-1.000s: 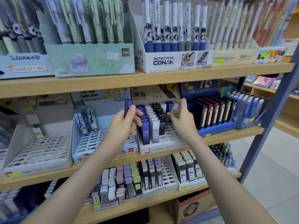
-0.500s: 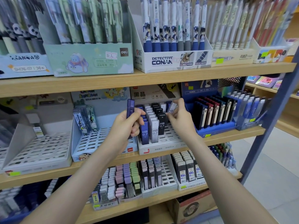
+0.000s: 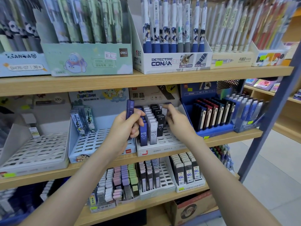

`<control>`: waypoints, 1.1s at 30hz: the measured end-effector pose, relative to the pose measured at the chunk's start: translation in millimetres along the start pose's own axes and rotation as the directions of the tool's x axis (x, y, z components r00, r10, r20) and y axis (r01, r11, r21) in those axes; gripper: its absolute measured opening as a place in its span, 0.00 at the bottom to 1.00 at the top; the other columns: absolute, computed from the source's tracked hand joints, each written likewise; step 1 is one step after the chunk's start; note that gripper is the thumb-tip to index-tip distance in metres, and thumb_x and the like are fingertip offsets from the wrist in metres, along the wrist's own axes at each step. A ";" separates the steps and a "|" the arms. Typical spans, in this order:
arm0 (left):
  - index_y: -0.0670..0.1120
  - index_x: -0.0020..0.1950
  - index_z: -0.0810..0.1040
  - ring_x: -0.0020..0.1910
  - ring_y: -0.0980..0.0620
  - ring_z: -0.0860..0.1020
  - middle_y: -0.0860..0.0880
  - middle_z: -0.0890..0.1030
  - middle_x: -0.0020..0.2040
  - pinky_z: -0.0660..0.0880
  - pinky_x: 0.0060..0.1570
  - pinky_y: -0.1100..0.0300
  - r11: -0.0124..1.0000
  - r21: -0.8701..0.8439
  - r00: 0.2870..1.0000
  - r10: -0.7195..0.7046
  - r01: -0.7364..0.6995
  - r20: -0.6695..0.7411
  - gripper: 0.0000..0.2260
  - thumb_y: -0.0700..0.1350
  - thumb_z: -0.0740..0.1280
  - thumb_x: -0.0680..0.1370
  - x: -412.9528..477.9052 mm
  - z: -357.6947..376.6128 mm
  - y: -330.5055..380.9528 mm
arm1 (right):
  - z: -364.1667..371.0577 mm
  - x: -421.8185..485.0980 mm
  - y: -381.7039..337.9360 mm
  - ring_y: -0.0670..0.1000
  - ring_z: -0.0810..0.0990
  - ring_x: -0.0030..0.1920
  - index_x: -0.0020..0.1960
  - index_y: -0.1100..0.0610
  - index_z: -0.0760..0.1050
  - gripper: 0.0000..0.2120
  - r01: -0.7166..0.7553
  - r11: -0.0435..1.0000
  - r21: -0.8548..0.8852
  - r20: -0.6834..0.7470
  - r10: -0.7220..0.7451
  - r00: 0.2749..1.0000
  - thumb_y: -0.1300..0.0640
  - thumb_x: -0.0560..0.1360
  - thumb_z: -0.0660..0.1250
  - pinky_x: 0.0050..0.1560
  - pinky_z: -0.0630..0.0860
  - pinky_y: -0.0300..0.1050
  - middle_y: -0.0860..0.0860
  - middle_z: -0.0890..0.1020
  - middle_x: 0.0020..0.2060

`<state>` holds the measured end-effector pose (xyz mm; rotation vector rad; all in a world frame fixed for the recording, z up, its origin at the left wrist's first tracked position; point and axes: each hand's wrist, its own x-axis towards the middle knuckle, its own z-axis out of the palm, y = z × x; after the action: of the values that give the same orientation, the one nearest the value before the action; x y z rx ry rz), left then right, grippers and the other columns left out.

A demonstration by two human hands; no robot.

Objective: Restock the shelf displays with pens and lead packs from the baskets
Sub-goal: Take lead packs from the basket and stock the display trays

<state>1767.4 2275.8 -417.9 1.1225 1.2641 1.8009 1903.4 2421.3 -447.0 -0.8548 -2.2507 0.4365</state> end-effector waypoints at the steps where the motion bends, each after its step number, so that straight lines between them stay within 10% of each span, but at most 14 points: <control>1: 0.40 0.47 0.76 0.22 0.57 0.62 0.48 0.74 0.31 0.59 0.22 0.66 1.000 0.002 1.000 0.000 0.000 -0.002 0.08 0.40 0.59 0.82 -0.3 0.0 0.3 | -0.8 0.2 2.9 0.51 0.75 0.53 0.71 0.48 0.62 0.23 0.012 1.000 -0.001 0.003 -0.012 1.000 0.64 0.80 0.56 0.53 0.73 0.46 0.52 0.76 0.52; 7: 0.42 0.47 0.75 0.23 0.57 0.62 0.50 0.75 0.29 0.58 0.24 0.64 0.994 0.108 1.000 0.019 -0.020 0.005 0.08 0.40 0.58 0.83 -4.2 6.4 10.6 | -12.1 -6.1 -2.7 0.54 0.63 0.63 0.76 0.52 0.58 0.35 0.080 0.990 -0.116 -0.024 -0.083 0.996 0.75 0.74 0.53 0.66 0.62 0.47 0.55 0.71 0.63; 11: 0.46 0.46 0.76 0.22 0.58 0.64 0.50 0.74 0.29 0.61 0.25 0.66 0.956 0.284 0.997 0.057 -0.072 0.060 0.08 0.42 0.60 0.82 -7.6 15.3 17.9 | -33.5 -21.8 -34.9 0.45 0.70 0.55 0.69 0.53 0.68 0.17 0.101 0.965 0.243 -0.307 -0.022 0.951 0.61 0.81 0.58 0.52 0.66 0.33 0.46 0.76 0.54; 18: 0.46 0.50 0.75 0.23 0.63 0.69 0.55 0.75 0.29 0.67 0.31 0.62 0.804 0.571 0.958 -0.005 -0.167 0.287 0.07 0.47 0.60 0.82 -14.3 36.9 22.4 | -54.4 -51.0 -79.5 0.46 0.78 0.46 0.52 0.51 0.78 0.07 0.092 0.882 0.463 -0.094 -0.054 0.994 0.58 0.75 0.69 0.50 0.76 0.42 0.47 0.80 0.44; 24: 0.51 0.50 0.74 0.31 0.58 0.77 0.54 0.82 0.38 0.76 0.36 0.59 0.886 0.439 0.966 0.036 -0.150 0.258 0.04 0.42 0.64 0.80 -20.6 38.7 23.2 | -63.6 -54.4 -56.4 0.48 0.76 0.41 0.44 0.50 0.77 0.06 -0.013 0.683 0.730 -0.142 0.170 0.975 0.61 0.76 0.66 0.49 0.74 0.49 0.48 0.78 0.38; 27: 0.51 0.47 0.75 0.32 0.59 0.77 0.54 0.82 0.37 0.77 0.36 0.61 0.864 0.470 0.978 0.112 -0.183 0.174 0.05 0.41 0.65 0.80 -20.5 35.3 21.3 | -62.0 -57.0 -42.9 0.46 0.71 0.49 0.51 0.51 0.77 0.06 0.131 0.973 0.191 -0.355 -0.056 0.933 0.58 0.75 0.67 0.55 0.67 0.36 0.43 0.76 0.46; 29: 0.52 0.47 0.76 0.31 0.61 0.76 0.55 0.82 0.37 0.78 0.35 0.62 0.820 0.535 0.977 0.134 -0.202 0.164 0.04 0.43 0.65 0.79 -19.4 35.1 22.0 | -56.2 -57.6 -34.9 0.47 0.67 0.51 0.56 0.56 0.77 0.12 0.292 0.928 -0.232 -0.350 -0.360 0.865 0.55 0.75 0.65 0.54 0.61 0.33 0.48 0.76 0.49; 33: 0.52 0.49 0.76 0.32 0.64 0.76 0.54 0.82 0.39 0.75 0.39 0.65 0.736 0.626 0.963 0.152 -0.260 0.221 0.01 0.47 0.66 0.79 -17.5 40.0 22.9 | -42.4 -59.9 -22.1 0.51 0.70 0.46 0.55 0.59 0.76 0.13 0.333 0.827 -0.453 -0.265 -0.481 0.835 0.54 0.76 0.60 0.47 0.66 0.45 0.52 0.79 0.45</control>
<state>1810.1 2268.7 -394.4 1.8116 1.7952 1.3891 1956.1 2367.2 -434.2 -0.5408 -2.1027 -0.3692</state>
